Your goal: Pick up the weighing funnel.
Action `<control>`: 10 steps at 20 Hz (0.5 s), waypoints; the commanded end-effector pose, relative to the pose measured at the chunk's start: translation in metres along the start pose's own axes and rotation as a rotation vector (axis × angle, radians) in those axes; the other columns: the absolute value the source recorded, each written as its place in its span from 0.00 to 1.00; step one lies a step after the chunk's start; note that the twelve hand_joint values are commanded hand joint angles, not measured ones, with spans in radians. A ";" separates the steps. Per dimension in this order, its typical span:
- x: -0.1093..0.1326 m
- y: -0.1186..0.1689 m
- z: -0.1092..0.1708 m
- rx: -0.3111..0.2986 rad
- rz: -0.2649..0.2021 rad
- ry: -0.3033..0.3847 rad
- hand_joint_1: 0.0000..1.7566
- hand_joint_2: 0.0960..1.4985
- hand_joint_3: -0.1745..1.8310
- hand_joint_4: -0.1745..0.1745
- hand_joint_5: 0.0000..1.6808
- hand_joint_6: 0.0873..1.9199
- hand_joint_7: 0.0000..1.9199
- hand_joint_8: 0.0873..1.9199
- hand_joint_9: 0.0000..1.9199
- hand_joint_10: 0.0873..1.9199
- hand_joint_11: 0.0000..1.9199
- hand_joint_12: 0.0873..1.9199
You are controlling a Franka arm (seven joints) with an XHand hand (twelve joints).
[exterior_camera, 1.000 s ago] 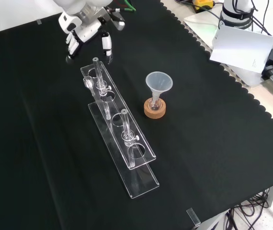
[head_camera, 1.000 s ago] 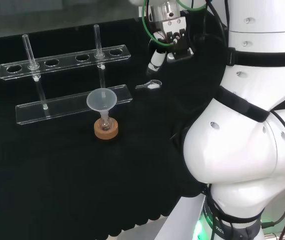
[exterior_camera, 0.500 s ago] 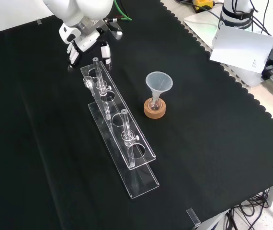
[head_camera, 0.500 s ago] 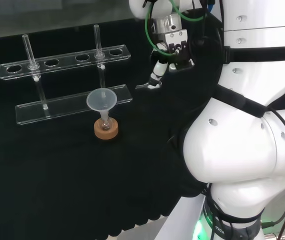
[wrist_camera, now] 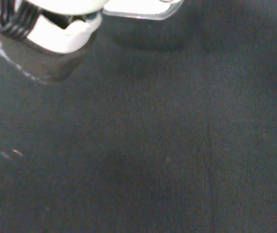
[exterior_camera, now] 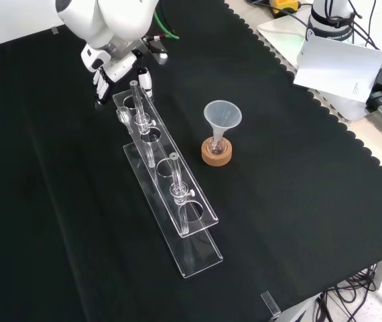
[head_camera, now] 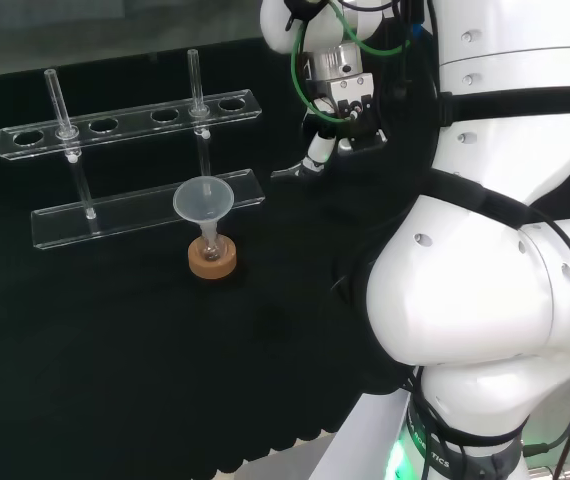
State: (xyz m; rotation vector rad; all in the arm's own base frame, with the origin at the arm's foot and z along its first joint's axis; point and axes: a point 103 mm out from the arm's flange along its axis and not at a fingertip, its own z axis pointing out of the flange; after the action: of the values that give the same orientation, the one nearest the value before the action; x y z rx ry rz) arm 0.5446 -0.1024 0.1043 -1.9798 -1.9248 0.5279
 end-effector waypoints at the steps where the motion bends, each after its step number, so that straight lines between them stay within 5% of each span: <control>1: -0.003 0.011 0.009 -0.003 0.003 -0.003 0.53 0.35 0.39 0.42 0.43 0.03 0.23 0.32 0.33 0.26 0.22 0.67; 5: -0.003 0.016 0.011 -0.010 0.007 -0.012 0.53 0.35 0.40 0.44 0.45 0.06 0.24 0.32 0.34 0.25 0.23 0.66; 10: -0.003 0.022 0.011 -0.032 0.018 -0.031 0.54 0.36 0.40 0.47 0.41 0.24 0.25 0.31 0.36 0.23 0.24 0.66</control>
State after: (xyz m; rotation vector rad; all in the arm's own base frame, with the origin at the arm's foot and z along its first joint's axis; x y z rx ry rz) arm 0.5555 -0.1057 0.0865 -2.0057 -1.9401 0.5335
